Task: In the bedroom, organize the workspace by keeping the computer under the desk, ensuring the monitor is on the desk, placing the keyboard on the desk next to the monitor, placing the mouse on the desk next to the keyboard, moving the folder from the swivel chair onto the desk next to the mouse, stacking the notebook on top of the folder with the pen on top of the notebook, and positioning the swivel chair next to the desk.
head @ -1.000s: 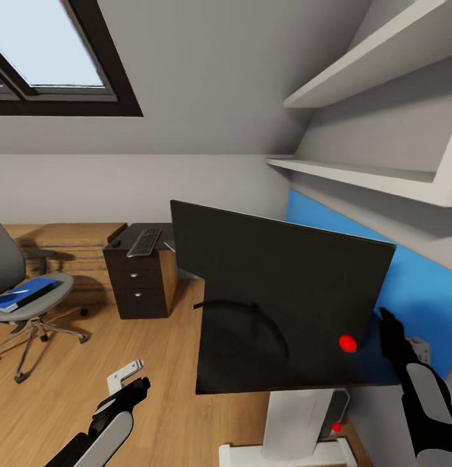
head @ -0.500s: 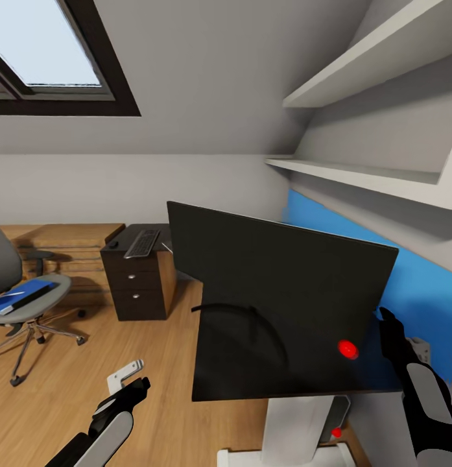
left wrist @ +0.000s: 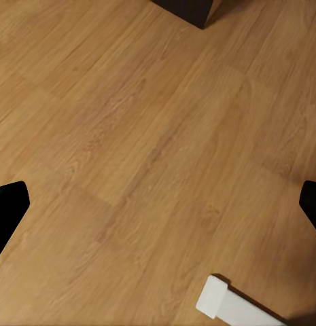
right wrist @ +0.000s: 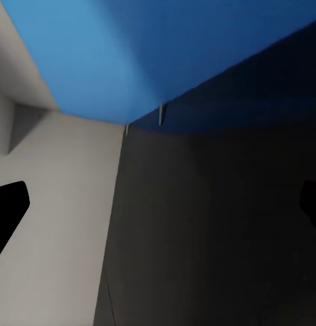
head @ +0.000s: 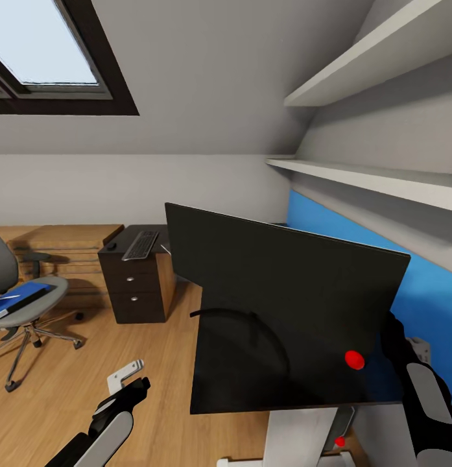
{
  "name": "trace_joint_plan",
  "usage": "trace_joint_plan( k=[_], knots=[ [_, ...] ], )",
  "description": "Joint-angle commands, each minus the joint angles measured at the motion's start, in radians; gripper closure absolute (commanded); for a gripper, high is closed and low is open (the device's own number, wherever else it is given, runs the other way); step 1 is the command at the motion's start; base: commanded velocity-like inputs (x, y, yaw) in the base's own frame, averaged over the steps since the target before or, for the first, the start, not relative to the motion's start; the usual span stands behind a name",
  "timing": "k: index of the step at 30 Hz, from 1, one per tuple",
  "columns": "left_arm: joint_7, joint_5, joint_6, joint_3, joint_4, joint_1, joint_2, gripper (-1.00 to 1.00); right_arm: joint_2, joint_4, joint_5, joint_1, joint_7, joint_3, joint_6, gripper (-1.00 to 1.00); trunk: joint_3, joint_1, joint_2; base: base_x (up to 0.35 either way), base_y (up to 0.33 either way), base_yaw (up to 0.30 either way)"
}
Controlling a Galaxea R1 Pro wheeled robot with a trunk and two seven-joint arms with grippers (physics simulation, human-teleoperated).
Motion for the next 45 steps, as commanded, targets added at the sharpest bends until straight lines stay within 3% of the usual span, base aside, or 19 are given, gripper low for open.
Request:
trace_joint_plan(
  k=[1,11,15,18,19,20,25,45],
  knots=[
    [0.006,0.002,0.005,-0.002,-0.001,-0.001,0.001,-1.0,0.0,-0.002,-0.007,-0.001,-0.006,-0.001,0.005,-1.0,-0.001,0.0,-0.001,0.005,0.0,0.0],
    [0.006,0.002,0.005,-0.002,-0.001,-0.001,0.001,-1.0,-0.014,-0.002,0.0,-0.001,-0.005,0.005,0.003,-1.0,-0.001,0.0,-0.001,0.001,0.0,0.0],
    [0.006,0.002,0.005,-0.002,-0.001,-0.001,0.001,-1.0,-0.016,-0.002,0.029,-0.001,-0.004,0.013,0.003,-1.0,-0.001,0.0,-0.001,0.0,0.0,0.0],
    [0.006,0.002,0.005,-0.002,-0.001,-0.001,0.001,-1.0,-0.016,-0.002,0.086,-0.001,-0.004,0.031,0.002,-1.0,-0.001,0.0,-0.001,0.0,0.0,0.0],
    [0.006,0.002,0.005,-0.002,-0.001,-0.001,0.001,-1.0,-0.016,-0.003,0.173,-0.001,-0.004,0.047,-0.002,-1.0,-0.001,0.0,-0.001,0.0,0.0,0.0],
    [0.006,0.002,0.005,-0.002,-0.001,-0.001,0.001,-1.0,-0.015,-0.003,0.203,-0.001,-0.003,0.05,-0.002,-1.0,-0.001,0.0,-0.001,0.0,0.0,0.0],
    [0.006,0.003,0.005,-0.002,-0.001,-0.001,0.001,-1.0,-0.015,-0.004,0.254,-0.001,0.001,0.055,-0.002,-1.0,-0.001,0.0,-0.001,0.0,0.0,0.0],
    [0.006,0.003,0.005,-0.002,-0.001,-0.001,0.001,-1.0,-0.017,-0.002,0.275,-0.001,0.004,0.06,0.002,-1.0,-0.001,0.0,-0.001,-0.143,0.109,0.0]
  ],
)
